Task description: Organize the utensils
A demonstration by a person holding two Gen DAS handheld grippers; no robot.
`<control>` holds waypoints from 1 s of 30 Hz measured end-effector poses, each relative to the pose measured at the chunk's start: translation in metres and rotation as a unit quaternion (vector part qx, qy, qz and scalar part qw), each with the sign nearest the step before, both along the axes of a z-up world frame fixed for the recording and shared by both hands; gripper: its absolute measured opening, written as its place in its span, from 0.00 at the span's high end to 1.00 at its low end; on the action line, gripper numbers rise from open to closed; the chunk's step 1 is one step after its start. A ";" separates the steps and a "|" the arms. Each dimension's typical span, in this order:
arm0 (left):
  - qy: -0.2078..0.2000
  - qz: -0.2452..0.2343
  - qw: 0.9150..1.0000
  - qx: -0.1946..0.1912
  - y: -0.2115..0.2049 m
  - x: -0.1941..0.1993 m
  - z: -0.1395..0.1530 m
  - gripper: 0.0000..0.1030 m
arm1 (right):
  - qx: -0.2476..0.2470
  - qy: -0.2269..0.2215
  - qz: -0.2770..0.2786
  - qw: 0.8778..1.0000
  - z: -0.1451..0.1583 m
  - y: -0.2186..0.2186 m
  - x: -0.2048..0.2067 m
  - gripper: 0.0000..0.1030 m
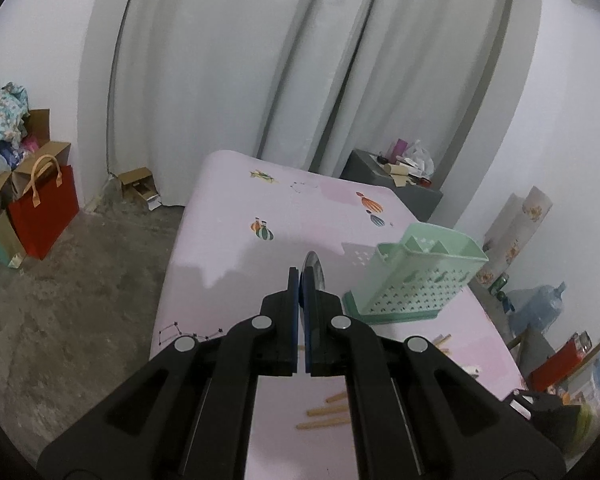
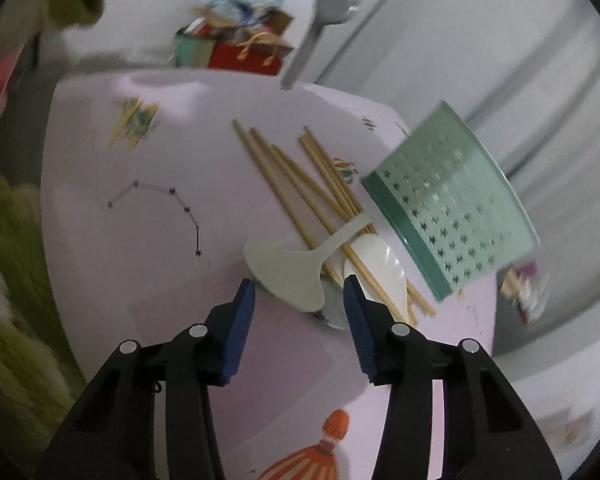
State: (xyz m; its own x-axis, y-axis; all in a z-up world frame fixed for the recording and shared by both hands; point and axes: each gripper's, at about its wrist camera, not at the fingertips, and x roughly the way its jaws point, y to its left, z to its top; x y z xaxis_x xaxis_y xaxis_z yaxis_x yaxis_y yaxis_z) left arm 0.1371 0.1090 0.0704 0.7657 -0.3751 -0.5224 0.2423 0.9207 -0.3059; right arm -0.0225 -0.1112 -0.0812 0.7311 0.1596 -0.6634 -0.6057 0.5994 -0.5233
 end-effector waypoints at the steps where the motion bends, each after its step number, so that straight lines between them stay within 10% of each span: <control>1: 0.000 -0.002 1.000 0.001 -0.003 -0.003 0.000 0.99 | -0.018 -0.003 0.012 1.000 -0.004 0.003 -0.001 0.58; 15: 0.004 -0.011 1.000 0.004 -0.003 -0.016 -0.008 0.99 | -0.100 -0.063 0.060 0.991 -0.022 0.024 -0.007 0.92; 30: -0.051 0.000 0.998 -0.025 -0.008 -0.020 0.031 0.99 | 0.116 -0.079 -0.034 0.990 0.074 -0.013 0.009 0.95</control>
